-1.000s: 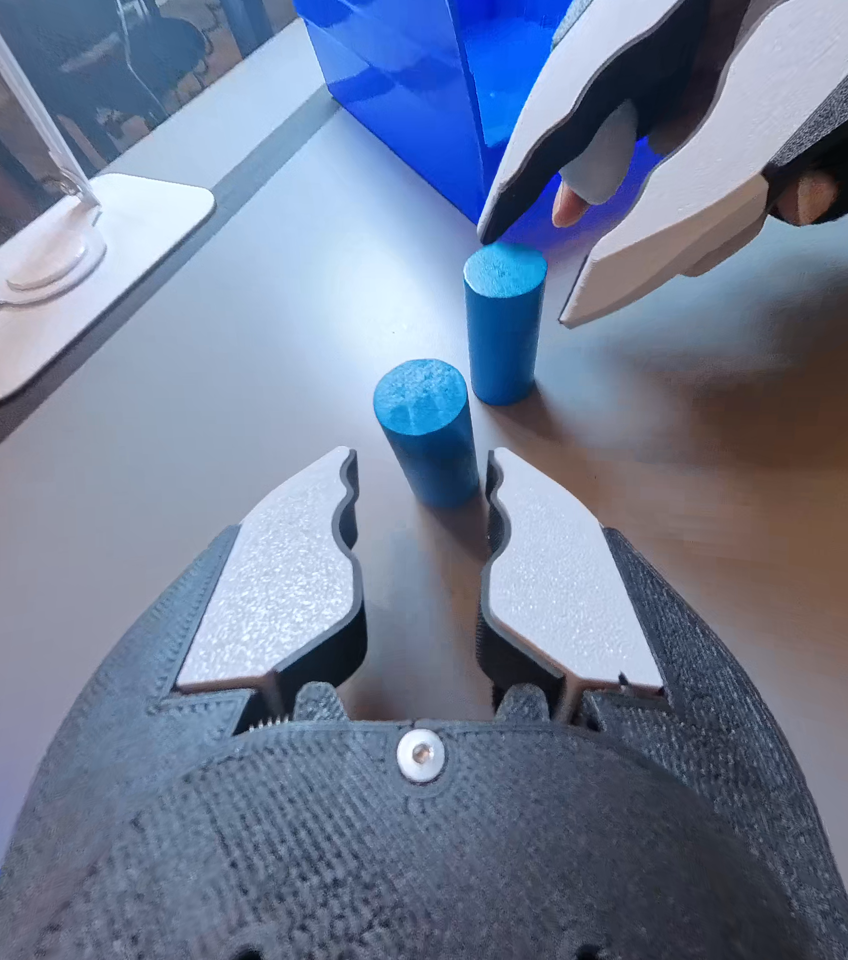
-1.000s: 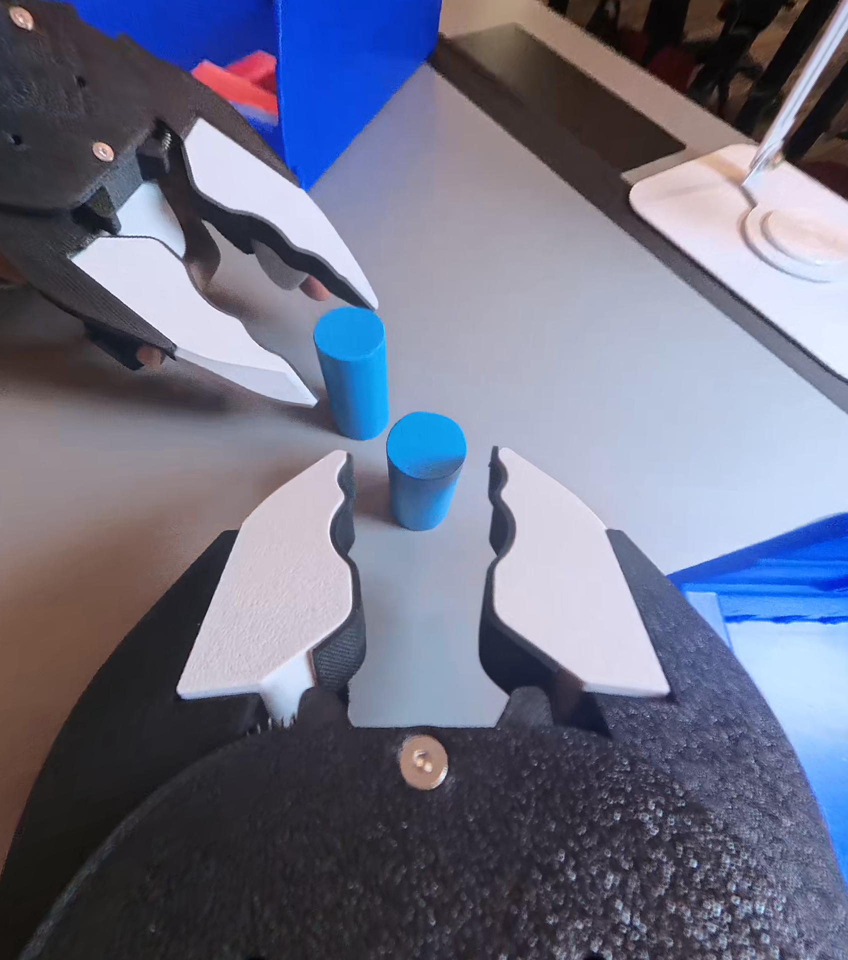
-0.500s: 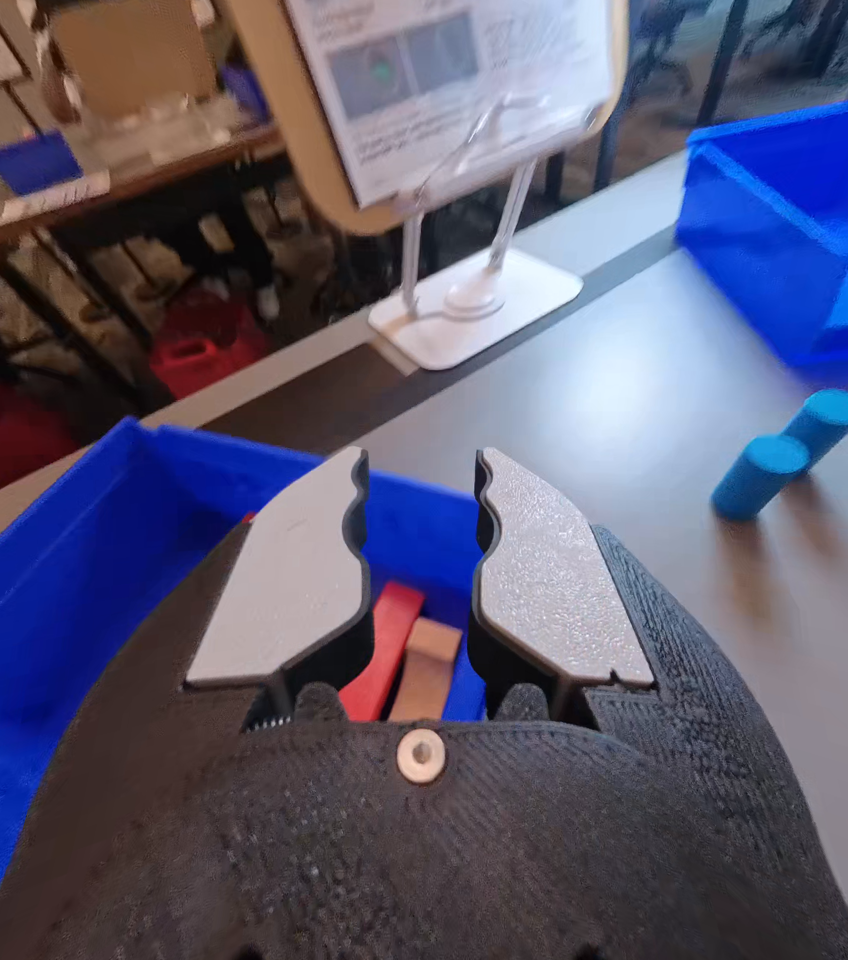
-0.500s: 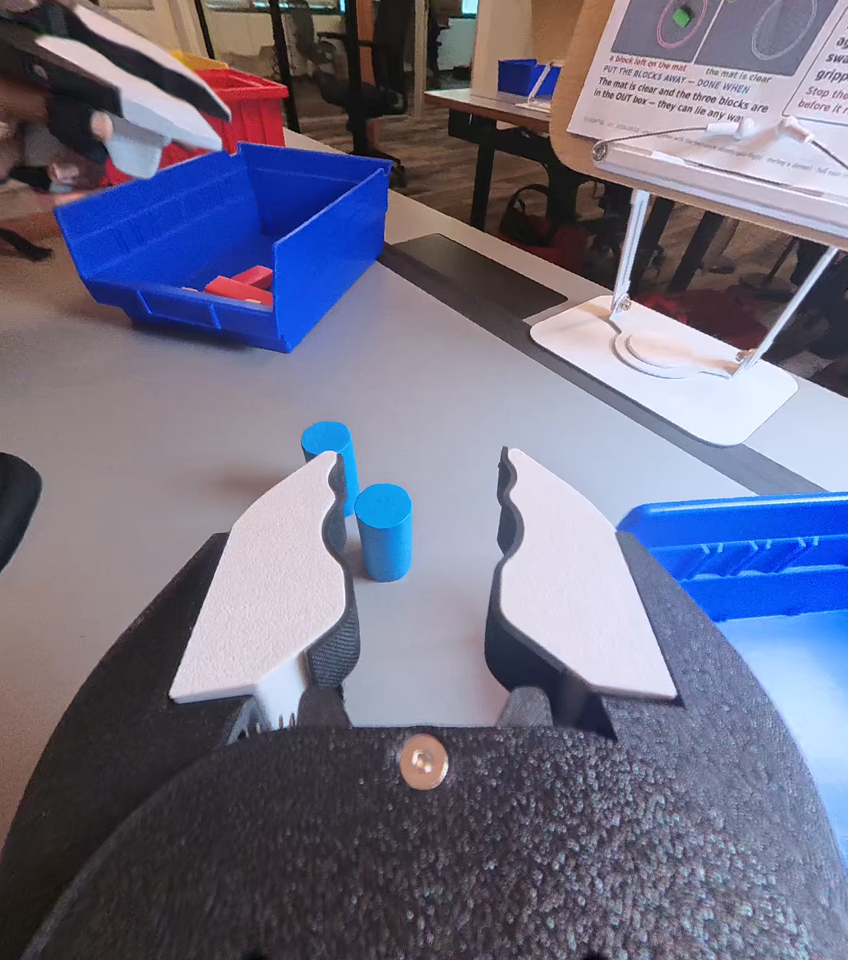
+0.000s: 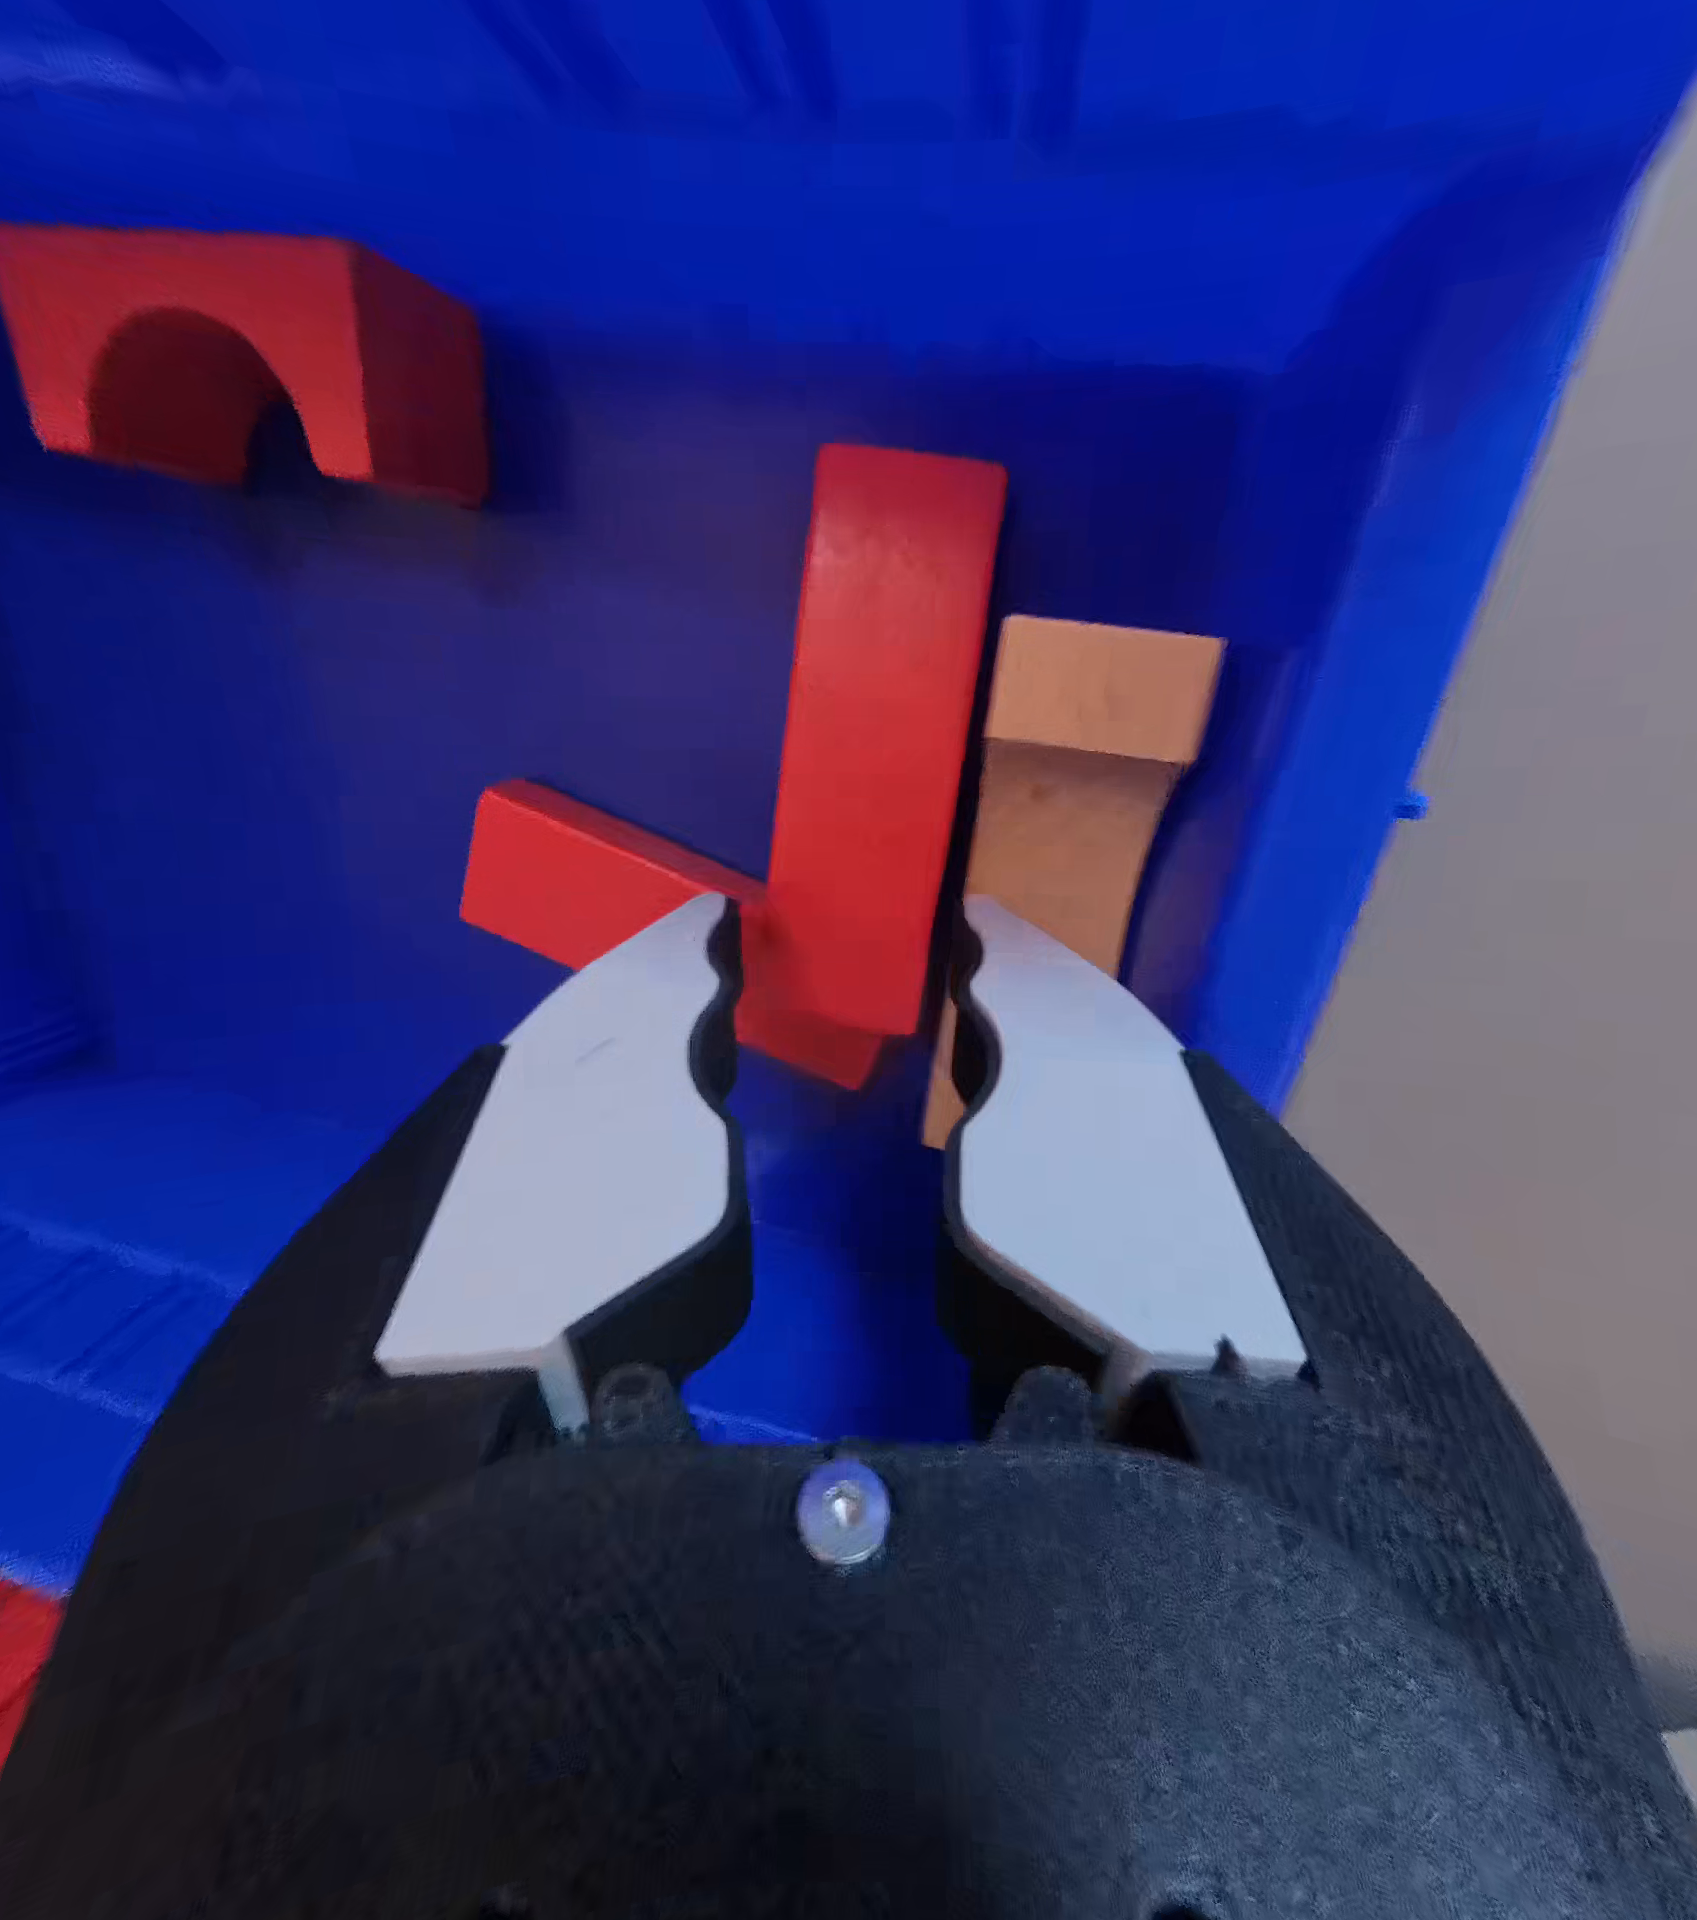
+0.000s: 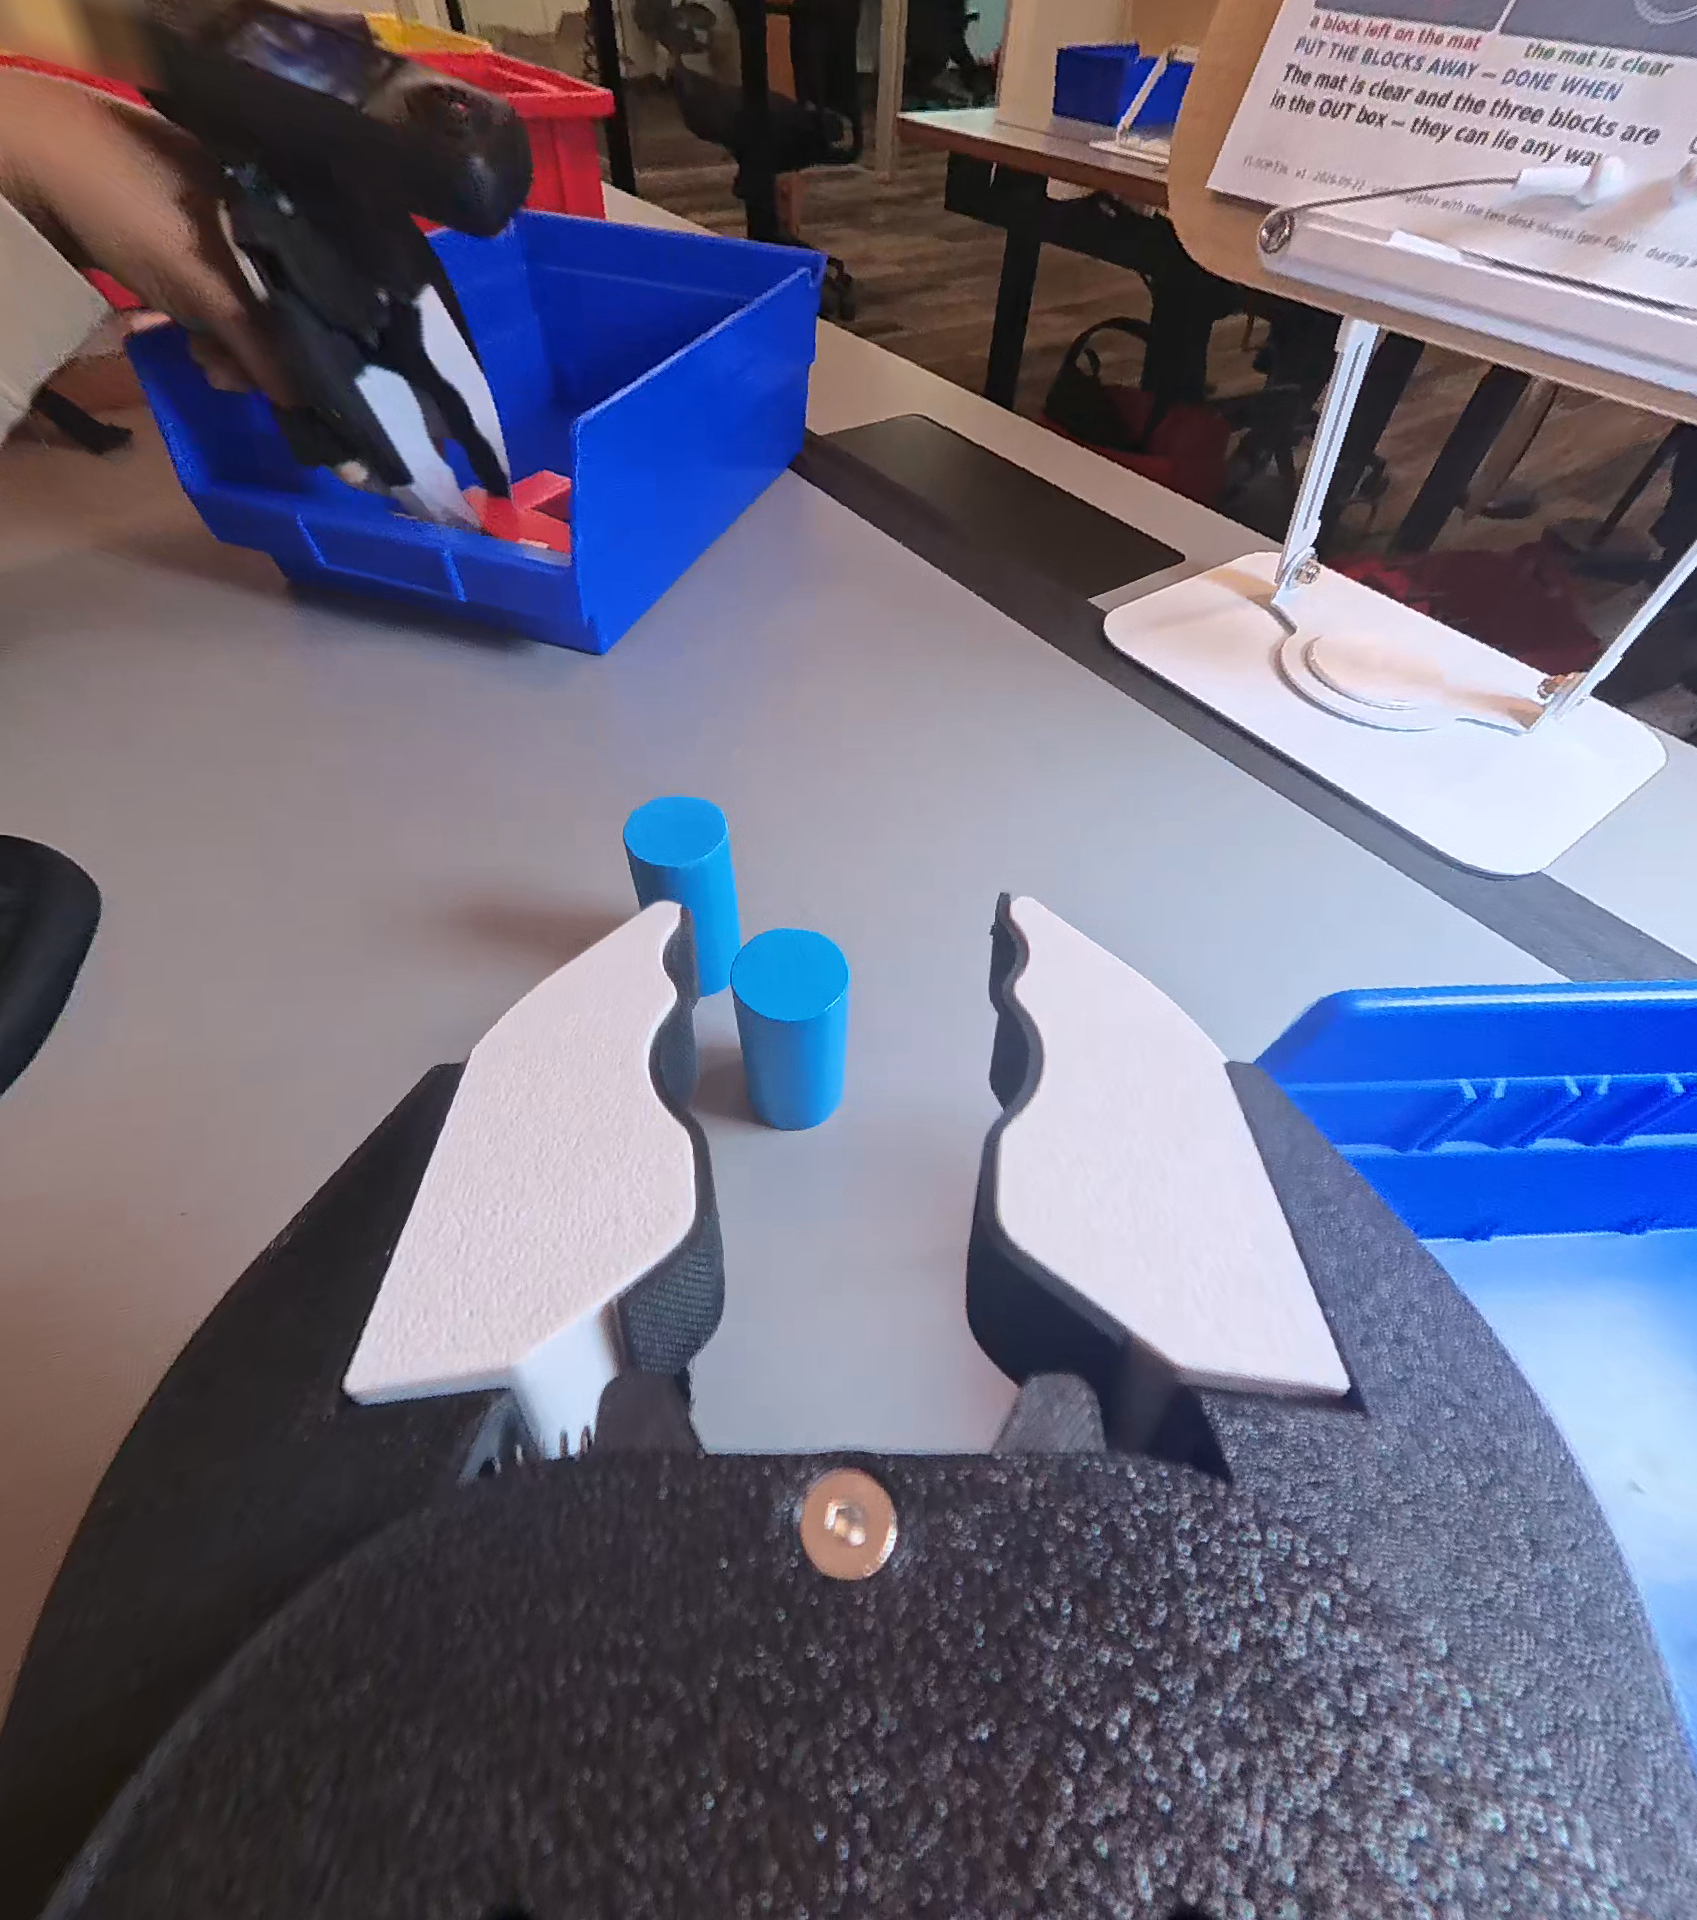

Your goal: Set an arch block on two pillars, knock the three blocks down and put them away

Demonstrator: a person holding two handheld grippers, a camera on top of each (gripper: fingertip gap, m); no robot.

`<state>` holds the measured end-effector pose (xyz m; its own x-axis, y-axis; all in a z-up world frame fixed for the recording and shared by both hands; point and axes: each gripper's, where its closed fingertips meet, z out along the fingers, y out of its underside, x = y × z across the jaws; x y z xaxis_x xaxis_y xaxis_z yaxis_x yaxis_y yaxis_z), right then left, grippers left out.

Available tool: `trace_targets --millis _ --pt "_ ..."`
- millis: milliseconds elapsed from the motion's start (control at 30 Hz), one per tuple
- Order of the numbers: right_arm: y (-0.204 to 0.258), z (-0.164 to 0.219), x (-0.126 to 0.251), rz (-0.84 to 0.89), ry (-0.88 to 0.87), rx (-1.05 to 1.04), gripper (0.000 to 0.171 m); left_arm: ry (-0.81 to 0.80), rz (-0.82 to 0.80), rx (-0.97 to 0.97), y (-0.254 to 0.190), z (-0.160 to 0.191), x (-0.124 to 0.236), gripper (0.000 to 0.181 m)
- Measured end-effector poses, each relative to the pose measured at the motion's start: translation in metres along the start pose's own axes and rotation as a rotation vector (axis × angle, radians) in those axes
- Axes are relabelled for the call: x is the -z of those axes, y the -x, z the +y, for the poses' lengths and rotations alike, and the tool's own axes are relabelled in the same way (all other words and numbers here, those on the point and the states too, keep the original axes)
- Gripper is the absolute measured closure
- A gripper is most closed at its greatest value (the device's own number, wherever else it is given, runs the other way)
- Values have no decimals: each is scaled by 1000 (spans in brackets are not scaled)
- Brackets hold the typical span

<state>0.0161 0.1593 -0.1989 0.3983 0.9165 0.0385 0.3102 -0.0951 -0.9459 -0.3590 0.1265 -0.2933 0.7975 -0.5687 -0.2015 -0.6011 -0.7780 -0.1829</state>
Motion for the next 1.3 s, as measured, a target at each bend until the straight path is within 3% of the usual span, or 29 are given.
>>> trace_targets --millis 200,367,467,700,800,900,1100,1300 --pt "0 3 -2 -4 13 1 117 30 -222 76 40 2 3 146" --pt "2 3 -3 -13 15 -4 118 -230 -293 227 64 -33 31 143" --pt "4 5 -4 -14 24 2 118 -336 -299 246 70 -59 26 141" --pt "4 8 -6 -22 38 2 118 -254 -227 261 73 -76 -26 133" --pt "4 11 -7 -25 47 3 119 -250 -185 283 72 -78 -41 149" --pt "4 14 -8 -24 61 10 120 -289 -204 276 75 -78 -34 165" --pt "7 18 -11 -27 75 19 120 -366 -275 277 81 -73 -7 165" --pt "7 19 -12 -27 80 24 121 -288 -247 185 63 -60 5 159"
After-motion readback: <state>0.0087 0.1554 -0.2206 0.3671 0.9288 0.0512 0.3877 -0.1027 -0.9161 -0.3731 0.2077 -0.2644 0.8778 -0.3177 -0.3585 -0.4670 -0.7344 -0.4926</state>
